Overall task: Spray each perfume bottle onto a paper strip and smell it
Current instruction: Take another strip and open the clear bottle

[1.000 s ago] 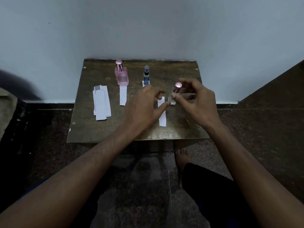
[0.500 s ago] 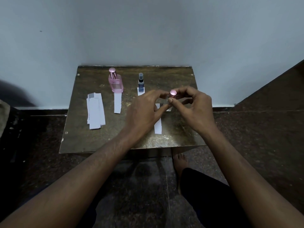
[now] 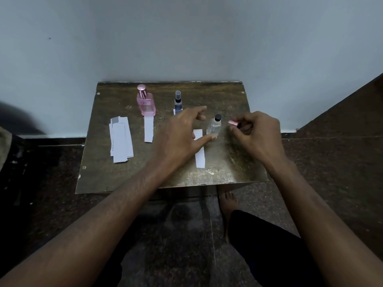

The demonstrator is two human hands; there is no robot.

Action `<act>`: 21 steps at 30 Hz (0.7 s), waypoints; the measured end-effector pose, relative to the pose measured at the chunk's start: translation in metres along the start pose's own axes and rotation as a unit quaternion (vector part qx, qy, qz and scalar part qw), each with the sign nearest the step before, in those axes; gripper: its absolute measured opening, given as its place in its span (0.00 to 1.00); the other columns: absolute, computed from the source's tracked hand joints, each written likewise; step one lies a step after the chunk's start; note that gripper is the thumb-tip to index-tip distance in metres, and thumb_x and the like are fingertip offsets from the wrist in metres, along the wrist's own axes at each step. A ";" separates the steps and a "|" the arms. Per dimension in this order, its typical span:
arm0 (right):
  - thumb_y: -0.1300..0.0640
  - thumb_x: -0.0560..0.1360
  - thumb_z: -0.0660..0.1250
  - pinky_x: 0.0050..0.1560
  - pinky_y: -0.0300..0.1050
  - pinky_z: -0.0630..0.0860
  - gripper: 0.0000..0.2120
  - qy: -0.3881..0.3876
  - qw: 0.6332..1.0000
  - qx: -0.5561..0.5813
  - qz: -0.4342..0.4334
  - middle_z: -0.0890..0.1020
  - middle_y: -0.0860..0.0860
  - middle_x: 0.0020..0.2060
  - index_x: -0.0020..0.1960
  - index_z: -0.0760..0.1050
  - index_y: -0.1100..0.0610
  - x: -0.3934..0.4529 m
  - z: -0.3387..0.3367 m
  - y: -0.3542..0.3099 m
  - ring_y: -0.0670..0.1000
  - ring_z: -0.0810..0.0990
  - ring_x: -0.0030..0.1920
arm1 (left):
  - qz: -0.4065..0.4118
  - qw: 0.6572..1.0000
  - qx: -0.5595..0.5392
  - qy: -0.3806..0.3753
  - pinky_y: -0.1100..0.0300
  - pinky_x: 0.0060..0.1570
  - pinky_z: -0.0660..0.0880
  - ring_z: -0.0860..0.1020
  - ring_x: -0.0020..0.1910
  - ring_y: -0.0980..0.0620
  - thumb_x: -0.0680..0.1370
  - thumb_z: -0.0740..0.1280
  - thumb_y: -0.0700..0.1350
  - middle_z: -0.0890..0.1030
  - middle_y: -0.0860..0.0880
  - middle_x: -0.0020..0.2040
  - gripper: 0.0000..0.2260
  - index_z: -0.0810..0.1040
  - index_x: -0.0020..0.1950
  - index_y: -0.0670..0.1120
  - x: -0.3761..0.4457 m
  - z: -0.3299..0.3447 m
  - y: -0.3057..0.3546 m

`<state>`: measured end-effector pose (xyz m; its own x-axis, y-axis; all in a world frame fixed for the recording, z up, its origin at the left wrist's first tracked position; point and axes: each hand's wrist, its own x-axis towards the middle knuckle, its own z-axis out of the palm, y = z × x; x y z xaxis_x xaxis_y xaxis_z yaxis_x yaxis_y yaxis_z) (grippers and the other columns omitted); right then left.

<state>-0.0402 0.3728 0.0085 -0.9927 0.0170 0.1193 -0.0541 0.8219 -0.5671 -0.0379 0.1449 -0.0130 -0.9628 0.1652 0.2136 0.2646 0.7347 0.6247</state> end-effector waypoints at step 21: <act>0.47 0.72 0.81 0.48 0.26 0.67 0.22 -0.043 0.997 -0.055 0.019 0.86 0.48 0.50 0.63 0.85 0.54 -0.002 -0.011 -0.001 0.46 0.83 0.49 | -0.026 0.990 0.130 -0.051 0.54 0.45 0.73 0.79 0.59 0.48 0.82 0.69 0.58 0.77 0.52 0.63 0.19 0.79 0.70 0.53 -0.009 -0.010 0.003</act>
<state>-0.0373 0.3784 0.0174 -0.9996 0.0034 0.0262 -0.0095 0.8794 -0.4760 -0.0283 0.1386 -0.0053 -0.9788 0.1784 0.1011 0.2044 0.8865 0.4152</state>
